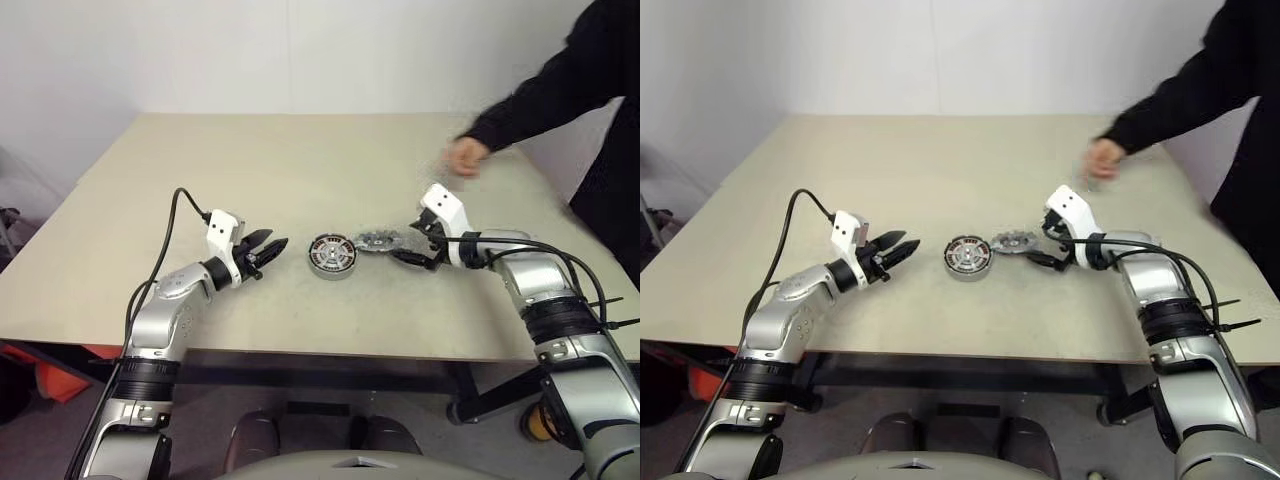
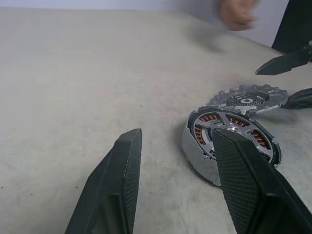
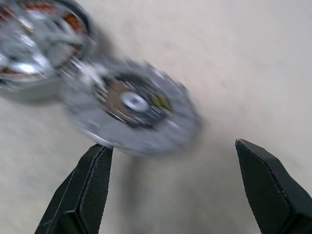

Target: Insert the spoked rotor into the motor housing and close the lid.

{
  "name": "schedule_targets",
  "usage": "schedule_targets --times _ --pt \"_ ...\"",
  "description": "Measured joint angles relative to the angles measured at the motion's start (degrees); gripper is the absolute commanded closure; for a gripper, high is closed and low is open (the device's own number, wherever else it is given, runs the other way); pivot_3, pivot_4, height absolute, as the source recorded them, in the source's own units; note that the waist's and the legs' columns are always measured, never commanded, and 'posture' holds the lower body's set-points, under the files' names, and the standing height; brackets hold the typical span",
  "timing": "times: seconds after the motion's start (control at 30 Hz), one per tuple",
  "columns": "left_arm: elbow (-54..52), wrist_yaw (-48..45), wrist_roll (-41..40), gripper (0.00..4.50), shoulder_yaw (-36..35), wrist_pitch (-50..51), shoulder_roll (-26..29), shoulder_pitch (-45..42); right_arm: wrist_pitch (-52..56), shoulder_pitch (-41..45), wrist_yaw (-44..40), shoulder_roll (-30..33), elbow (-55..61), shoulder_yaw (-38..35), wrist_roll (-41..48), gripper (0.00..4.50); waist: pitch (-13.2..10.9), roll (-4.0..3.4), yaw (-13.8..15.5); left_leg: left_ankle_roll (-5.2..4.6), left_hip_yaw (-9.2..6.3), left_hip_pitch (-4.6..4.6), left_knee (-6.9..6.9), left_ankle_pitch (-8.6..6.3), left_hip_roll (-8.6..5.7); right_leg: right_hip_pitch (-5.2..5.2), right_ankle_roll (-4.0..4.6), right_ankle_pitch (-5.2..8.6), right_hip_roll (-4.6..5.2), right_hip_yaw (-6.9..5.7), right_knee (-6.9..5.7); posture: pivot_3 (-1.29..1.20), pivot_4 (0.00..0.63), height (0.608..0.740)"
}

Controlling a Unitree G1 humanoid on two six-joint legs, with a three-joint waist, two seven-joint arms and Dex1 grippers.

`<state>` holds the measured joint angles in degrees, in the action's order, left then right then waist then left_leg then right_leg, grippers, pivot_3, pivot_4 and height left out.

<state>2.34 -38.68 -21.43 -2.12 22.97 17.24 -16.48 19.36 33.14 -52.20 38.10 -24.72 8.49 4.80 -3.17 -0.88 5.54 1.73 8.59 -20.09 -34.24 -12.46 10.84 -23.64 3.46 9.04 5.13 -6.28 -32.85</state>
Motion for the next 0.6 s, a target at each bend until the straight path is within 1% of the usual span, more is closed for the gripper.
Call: schedule_targets --times 0.17,0.4,0.5,0.6 --pt "0.02 0.04 0.01 2.1 0.03 -0.02 -0.01 0.39 -1.33 0.07 0.02 2.07 -2.99 -0.01 -1.97 0.01 0.0 0.0 -0.02 -0.01 0.01 0.0 -0.01 0.0 0.0 0.0 0.0 0.0 0.0 0.0 0.0 0.0 0.0 0.74" --pt "0.23 0.0 -0.01 2.1 0.06 0.12 -0.02 0.42 -5.38 1.02 1.16 6.3 -3.85 0.0 -7.03 0.01 0.0 0.0 -0.07 -0.02 0.01 0.01 -0.03 0.0 0.0 0.02 0.0 0.0 0.0 -0.01 0.0 0.0 0.0 0.74" --pt "0.24 -0.27 -0.7 2.1 0.19 1.54 -0.2 0.06 -1.96 1.99 0.36 4.98 -3.47 -2.84 -4.22 0.01 0.0 0.0 -0.19 -0.03 0.03 0.04 -0.03 0.0 0.02 0.02 0.0 0.0 -0.02 0.0 -0.02 0.0 0.0 0.74" --pt "0.23 -1.35 -2.4 2.1 0.27 3.92 -0.39 -0.62 4.7 1.89 -3.83 2.52 -0.56 -6.6 2.96 0.01 0.0 0.0 -0.02 -0.14 0.03 0.03 -0.04 0.05 0.03 0.03 0.01 -0.01 -0.02 -0.01 -0.03 0.0 0.0 0.74"
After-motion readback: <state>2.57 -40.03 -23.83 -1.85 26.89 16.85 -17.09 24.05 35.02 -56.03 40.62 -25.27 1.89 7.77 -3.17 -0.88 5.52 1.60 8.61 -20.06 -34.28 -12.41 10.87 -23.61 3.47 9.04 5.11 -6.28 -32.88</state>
